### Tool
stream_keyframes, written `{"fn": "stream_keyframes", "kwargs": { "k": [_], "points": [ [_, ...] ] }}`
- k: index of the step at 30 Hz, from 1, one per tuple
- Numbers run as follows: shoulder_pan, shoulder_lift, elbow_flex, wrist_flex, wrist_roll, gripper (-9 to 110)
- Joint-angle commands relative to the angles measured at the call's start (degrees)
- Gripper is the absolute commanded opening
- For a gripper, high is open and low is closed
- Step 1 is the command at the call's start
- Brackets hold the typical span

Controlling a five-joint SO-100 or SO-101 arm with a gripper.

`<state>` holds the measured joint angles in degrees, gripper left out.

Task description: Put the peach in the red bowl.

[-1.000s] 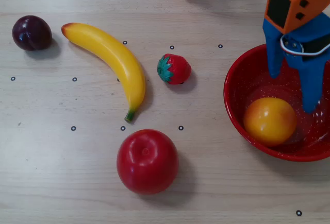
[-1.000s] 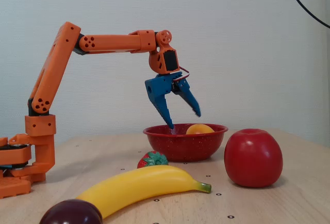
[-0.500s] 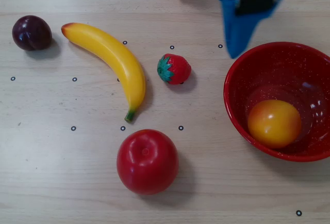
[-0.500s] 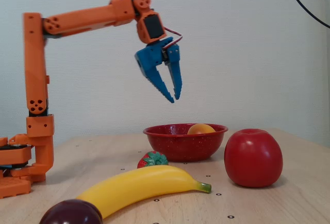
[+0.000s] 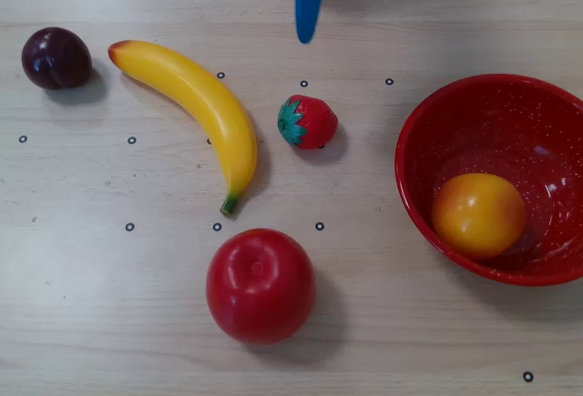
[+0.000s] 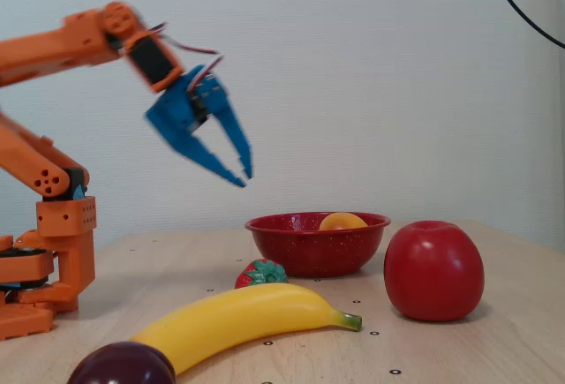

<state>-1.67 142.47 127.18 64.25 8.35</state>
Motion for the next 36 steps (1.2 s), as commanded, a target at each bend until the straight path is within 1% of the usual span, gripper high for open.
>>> {"fn": "stream_keyframes", "kwargs": {
  "k": [1, 4, 8, 15, 22, 25, 33, 36],
  "points": [
    [-0.88, 9.93, 3.6, -1.67, 0.97, 0],
    [-1.49, 16.88, 9.49, -1.05, -0.35, 0],
    [-2.2, 25.22, 17.31, -3.25, -1.23, 0],
    [-2.72, 36.04, 30.23, -10.55, 0.09, 0],
    [-1.85, 42.54, 38.5, -16.79, 1.41, 0],
    [-1.58, 42.54, 40.34, -18.63, 1.32, 0],
    [-1.58, 42.54, 51.42, -32.61, 2.02, 0],
    [-0.44, 42.63, 51.5, -29.0, -0.7, 0]
  ]
}}
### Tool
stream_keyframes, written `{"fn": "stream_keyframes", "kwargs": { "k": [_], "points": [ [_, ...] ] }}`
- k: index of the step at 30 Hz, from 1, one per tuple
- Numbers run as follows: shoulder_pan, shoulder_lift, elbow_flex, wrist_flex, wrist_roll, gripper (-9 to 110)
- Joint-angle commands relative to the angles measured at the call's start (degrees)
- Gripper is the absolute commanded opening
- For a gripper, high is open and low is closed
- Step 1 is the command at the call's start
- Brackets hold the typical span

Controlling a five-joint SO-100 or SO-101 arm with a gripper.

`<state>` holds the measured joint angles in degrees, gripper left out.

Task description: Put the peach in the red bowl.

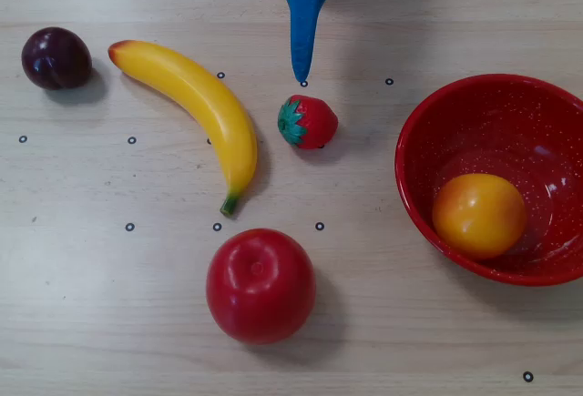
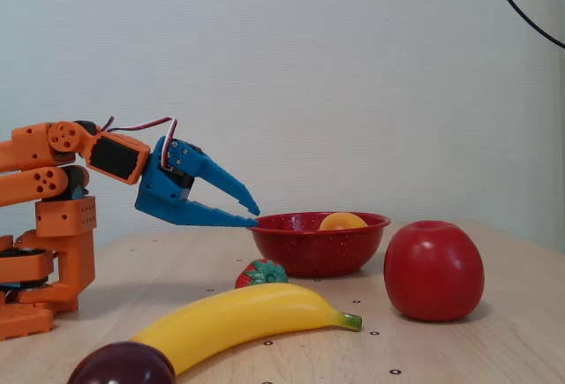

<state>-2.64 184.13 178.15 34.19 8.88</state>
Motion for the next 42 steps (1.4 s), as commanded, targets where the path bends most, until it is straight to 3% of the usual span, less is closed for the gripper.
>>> {"fn": "stream_keyframes", "kwargs": {
  "k": [1, 12, 42],
  "points": [
    [1.05, 0.97, 0.53, 1.67, -2.02, 0],
    [1.76, 0.97, 0.62, 15.47, -7.82, 0],
    [1.67, 0.97, 0.53, 16.35, -8.44, 0]
  ]
}}
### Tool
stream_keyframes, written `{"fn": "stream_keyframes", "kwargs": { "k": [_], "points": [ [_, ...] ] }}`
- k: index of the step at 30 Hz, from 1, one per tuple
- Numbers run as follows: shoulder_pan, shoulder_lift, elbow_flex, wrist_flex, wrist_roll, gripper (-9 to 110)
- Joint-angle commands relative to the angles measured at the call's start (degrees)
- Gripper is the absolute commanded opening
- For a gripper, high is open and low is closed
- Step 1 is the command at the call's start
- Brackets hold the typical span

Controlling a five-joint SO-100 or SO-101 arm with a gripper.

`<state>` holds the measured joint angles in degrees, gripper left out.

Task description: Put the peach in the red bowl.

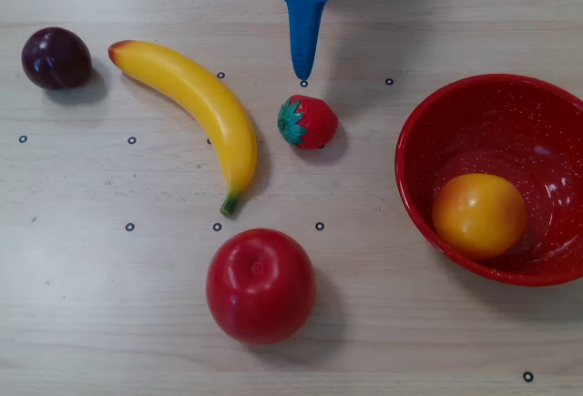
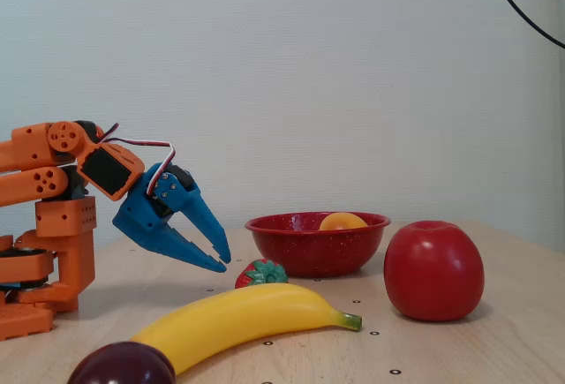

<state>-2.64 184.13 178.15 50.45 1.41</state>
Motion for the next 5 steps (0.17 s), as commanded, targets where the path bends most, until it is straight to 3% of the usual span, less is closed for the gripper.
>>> {"fn": "stream_keyframes", "kwargs": {
  "k": [1, 5],
  "points": [
    [1.67, 0.97, 0.53, 0.09, -0.97, 0],
    [1.67, 0.97, 0.53, 0.09, -0.97, 0]
  ]
}}
